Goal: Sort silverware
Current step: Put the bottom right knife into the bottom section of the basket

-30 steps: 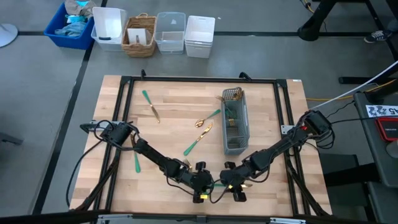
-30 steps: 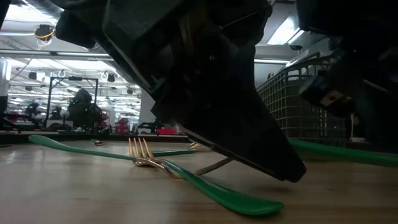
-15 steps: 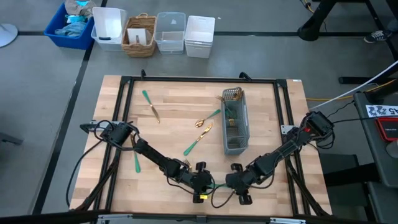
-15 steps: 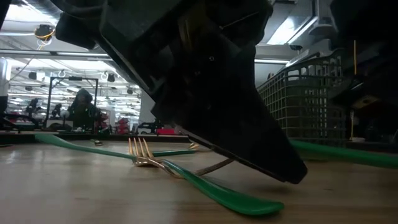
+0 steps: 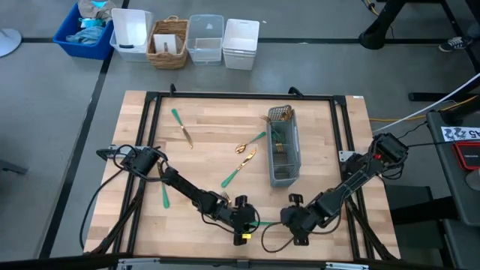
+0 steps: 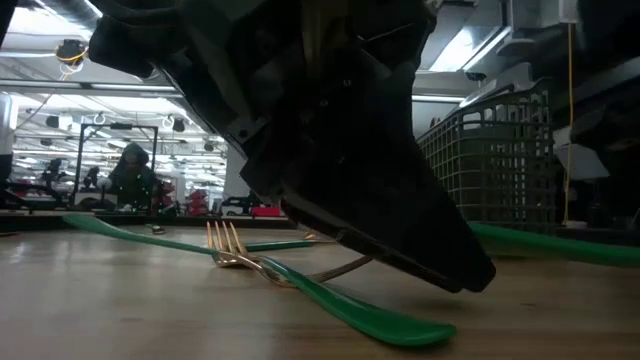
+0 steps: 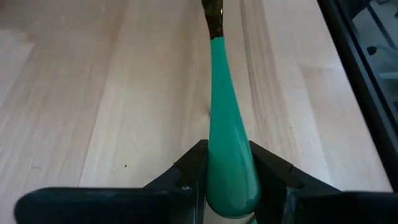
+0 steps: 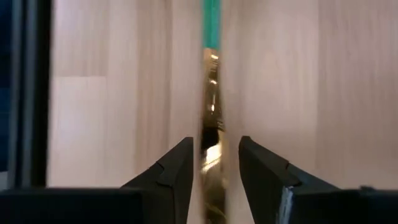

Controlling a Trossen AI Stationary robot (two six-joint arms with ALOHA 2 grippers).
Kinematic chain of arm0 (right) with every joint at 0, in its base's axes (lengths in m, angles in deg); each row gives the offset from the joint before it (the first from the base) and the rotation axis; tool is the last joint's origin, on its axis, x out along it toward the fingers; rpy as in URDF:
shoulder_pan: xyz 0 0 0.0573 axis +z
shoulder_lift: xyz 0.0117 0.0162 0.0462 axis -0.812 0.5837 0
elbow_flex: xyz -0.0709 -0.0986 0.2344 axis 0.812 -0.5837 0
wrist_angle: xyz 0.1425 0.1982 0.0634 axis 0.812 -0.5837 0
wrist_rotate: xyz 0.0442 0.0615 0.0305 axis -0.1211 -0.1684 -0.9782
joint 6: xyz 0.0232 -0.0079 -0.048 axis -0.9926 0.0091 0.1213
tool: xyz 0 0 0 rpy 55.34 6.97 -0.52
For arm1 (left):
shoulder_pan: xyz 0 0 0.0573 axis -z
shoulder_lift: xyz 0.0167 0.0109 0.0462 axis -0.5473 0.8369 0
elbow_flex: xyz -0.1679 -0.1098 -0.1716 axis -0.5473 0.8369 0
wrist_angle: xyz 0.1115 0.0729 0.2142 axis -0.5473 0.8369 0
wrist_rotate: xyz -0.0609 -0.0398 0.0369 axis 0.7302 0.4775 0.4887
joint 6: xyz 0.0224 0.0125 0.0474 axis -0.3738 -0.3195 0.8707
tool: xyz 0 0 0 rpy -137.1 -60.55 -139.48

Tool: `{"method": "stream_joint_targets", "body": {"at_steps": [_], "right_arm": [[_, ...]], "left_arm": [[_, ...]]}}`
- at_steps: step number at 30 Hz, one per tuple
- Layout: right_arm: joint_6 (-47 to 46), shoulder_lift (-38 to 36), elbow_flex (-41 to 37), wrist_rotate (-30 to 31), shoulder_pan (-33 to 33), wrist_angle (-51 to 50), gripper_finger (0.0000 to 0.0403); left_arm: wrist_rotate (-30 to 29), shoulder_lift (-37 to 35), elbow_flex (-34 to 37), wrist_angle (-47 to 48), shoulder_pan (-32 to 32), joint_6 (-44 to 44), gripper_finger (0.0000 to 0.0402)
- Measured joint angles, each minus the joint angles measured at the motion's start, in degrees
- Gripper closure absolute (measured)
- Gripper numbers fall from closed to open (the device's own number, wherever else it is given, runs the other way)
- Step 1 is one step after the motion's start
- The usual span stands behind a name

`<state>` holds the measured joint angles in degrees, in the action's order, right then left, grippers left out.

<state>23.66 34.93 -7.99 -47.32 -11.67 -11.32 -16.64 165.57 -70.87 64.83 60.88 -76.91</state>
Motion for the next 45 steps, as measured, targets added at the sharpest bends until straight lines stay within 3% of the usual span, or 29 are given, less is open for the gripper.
{"method": "stream_joint_targets", "body": {"at_steps": [12,39,45], "right_arm": [[-3.44,0.0,0.05,14.51,5.24,-1.42,0.0276],[-10.98,3.58,0.16,11.54,5.44,-11.35,0.0279],[-10.93,3.58,0.15,11.48,5.43,-11.65,0.0345]], "left_arm": [[2.91,0.0,0.0,-0.22,-1.28,-7.36,0.0316],[5.53,0.0,0.0,-1.3,-2.29,-10.26,0.0316],[5.62,0.0,0.0,-1.74,-2.29,-9.7,0.0316]]}}
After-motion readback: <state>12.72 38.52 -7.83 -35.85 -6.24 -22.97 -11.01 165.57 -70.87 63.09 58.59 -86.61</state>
